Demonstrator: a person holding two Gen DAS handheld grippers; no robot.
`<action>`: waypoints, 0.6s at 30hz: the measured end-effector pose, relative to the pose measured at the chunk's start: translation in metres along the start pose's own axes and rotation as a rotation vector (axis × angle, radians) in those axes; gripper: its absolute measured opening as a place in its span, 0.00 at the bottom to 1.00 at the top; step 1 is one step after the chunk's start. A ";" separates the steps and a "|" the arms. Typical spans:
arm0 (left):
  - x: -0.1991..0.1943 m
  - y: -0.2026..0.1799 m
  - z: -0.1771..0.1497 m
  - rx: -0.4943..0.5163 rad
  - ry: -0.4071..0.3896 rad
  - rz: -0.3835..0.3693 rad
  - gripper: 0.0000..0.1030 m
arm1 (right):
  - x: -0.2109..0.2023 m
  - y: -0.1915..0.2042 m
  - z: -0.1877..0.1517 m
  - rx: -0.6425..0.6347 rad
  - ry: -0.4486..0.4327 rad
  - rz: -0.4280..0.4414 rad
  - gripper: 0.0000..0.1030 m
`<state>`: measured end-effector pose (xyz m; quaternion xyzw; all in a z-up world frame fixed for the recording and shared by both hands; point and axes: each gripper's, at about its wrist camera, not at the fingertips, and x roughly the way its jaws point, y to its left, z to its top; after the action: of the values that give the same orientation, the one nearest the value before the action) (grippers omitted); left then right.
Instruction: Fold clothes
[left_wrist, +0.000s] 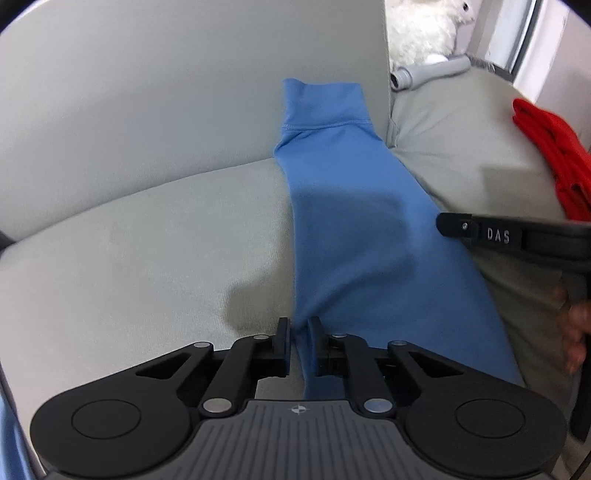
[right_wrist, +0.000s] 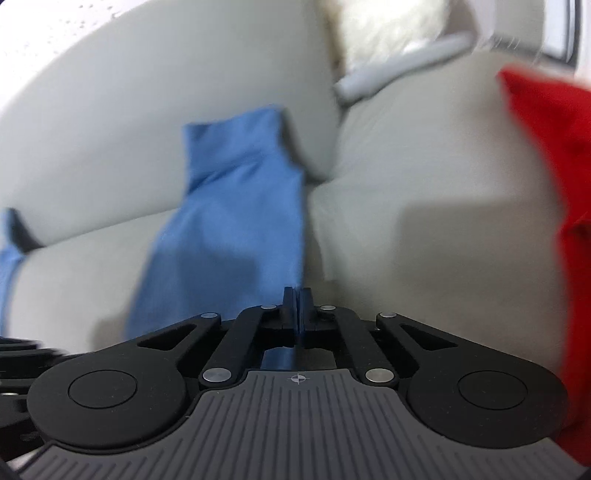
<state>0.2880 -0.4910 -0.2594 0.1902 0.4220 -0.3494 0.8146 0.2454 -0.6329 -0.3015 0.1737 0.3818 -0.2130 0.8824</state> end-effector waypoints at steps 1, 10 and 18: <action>-0.001 -0.001 0.001 0.010 0.002 0.003 0.12 | 0.002 0.001 0.000 -0.020 0.011 -0.016 0.00; -0.069 0.005 -0.020 0.012 -0.015 -0.022 0.29 | -0.072 -0.007 -0.023 0.003 0.026 0.019 0.38; -0.126 -0.044 -0.118 0.081 0.027 -0.065 0.33 | -0.139 0.005 -0.115 0.143 0.126 0.083 0.37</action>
<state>0.1398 -0.3986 -0.2241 0.2140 0.4246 -0.3898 0.7887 0.0932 -0.5412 -0.2711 0.2652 0.4129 -0.1916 0.8500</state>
